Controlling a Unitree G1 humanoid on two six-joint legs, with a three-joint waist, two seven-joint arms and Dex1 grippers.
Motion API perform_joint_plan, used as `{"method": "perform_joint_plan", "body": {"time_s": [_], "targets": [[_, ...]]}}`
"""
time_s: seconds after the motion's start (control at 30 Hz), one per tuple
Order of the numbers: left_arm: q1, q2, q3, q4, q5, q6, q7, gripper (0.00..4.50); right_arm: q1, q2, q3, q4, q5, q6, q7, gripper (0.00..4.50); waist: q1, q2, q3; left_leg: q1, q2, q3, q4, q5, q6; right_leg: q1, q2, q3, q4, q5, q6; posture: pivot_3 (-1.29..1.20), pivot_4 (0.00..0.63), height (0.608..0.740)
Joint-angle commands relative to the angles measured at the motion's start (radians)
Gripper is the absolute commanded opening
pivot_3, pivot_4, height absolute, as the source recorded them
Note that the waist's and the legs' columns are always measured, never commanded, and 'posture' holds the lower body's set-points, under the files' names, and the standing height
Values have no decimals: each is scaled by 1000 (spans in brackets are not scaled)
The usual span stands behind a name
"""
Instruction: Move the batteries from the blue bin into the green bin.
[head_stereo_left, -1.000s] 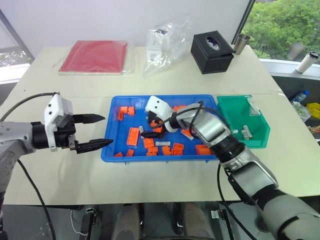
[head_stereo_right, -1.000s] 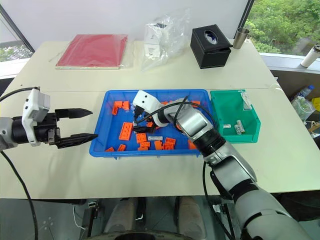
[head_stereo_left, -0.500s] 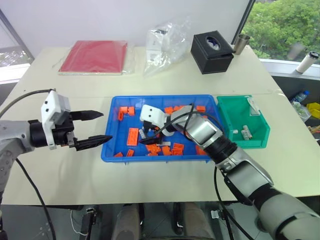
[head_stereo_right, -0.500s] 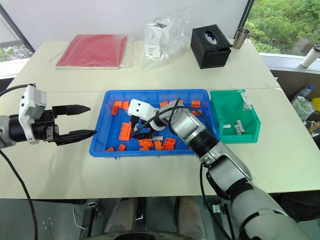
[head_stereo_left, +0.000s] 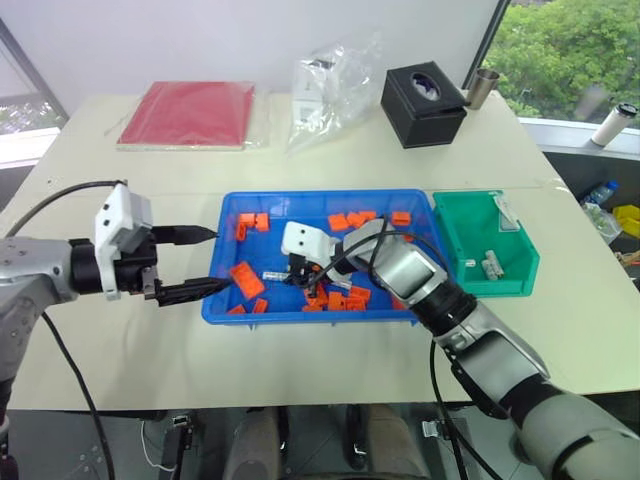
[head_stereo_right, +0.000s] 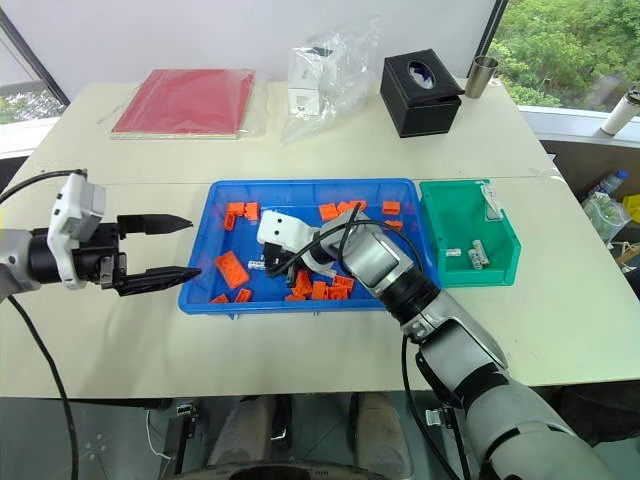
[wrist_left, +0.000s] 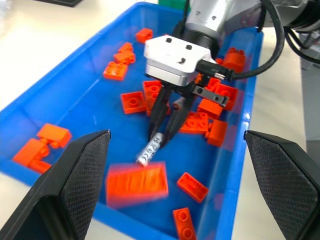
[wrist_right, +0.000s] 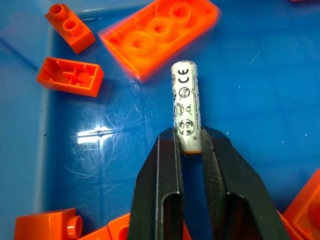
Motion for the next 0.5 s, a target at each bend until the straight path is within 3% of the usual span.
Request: {"method": "perform_joint_plan", "body": {"time_s": [0.03,0.17,0.3,0.5], "targets": [[-20,11,-2,-34,-15,-9,-13,4500,-2,5,-40,-38,10,34,-13,225,0,0,0,0,0,0,0,0,0,0,0,0,0,0,0,0,150,736],[-42,-2,-35,-48,-30,-4,-28,4500,-26,-28,-144,-125,58,127,-25,225,3,0,0,0,0,0,0,0,0,0,0,0,0,0,0,0,150,736],[-85,-34,-83,-53,-37,-10,-29,4500,-68,-155,-340,-255,143,295,-29,225,10,0,1,-1,0,0,1,0,0,0,-1,0,-1,0,0,0,150,736],[-128,-136,-160,2,52,-109,12,4500,32,-502,-539,-341,160,375,-37,225,19,0,0,-1,-1,0,-1,0,0,1,-1,0,-2,0,0,0,150,736]]}}
